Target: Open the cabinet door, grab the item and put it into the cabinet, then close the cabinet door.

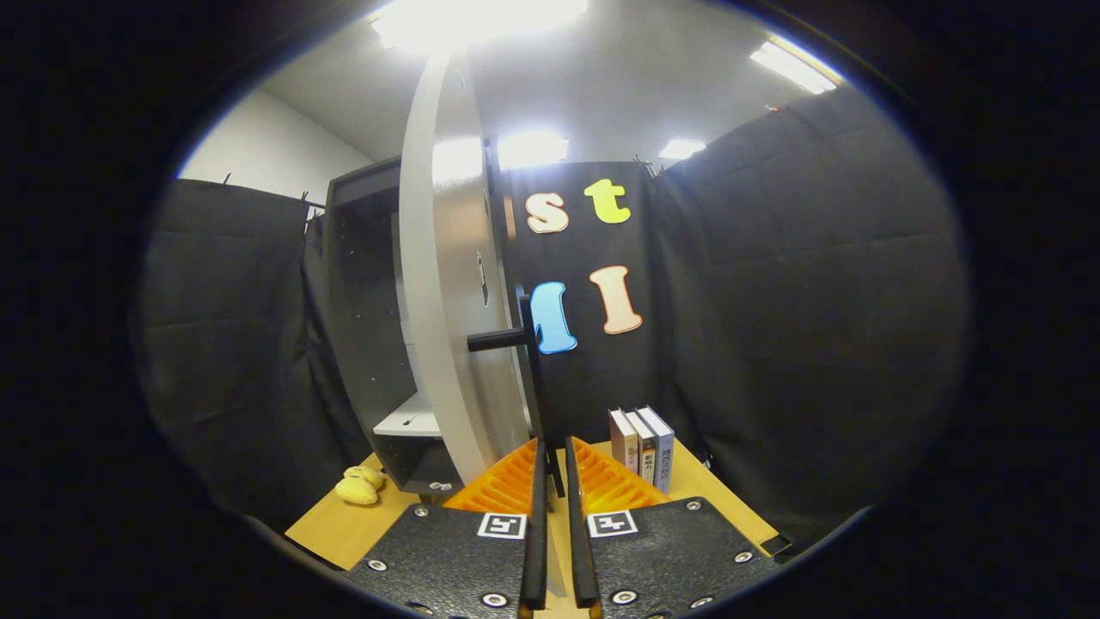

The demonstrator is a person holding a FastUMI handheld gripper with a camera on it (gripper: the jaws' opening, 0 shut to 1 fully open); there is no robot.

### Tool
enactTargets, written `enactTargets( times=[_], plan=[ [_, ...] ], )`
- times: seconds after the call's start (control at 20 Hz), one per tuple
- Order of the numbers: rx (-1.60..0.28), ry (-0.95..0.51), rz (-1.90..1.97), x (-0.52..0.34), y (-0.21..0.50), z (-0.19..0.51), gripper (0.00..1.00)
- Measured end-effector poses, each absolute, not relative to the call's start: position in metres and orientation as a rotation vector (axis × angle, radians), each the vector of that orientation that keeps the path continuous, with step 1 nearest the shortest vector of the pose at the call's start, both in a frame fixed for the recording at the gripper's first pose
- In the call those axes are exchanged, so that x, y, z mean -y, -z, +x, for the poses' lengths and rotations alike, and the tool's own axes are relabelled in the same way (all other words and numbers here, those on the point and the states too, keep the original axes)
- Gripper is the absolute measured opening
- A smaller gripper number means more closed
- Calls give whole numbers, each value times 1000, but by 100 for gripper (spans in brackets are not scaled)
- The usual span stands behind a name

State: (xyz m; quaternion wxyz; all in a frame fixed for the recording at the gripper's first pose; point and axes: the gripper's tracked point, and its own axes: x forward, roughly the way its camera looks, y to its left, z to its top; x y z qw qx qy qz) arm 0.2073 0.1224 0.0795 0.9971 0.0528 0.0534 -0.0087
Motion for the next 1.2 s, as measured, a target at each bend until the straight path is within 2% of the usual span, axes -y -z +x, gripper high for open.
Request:
enactTargets(
  times=[0.2, 0.25, 0.4, 0.6, 0.65, 0.75, 1.2],
  plan=[
    [-42, 73, 6, -103, -90, 206, 12],
    [-21, 81, -5, -103, -93, 204, 15],
    [21, -1, -25, -125, -99, 204, 36],
    [67, -62, -49, -145, -98, 202, 84],
    [64, -89, -37, -152, -97, 201, 89],
    [52, -139, -14, -171, -89, 199, 92],
    [-27, -249, 58, -223, -46, 201, 93]
  ],
)
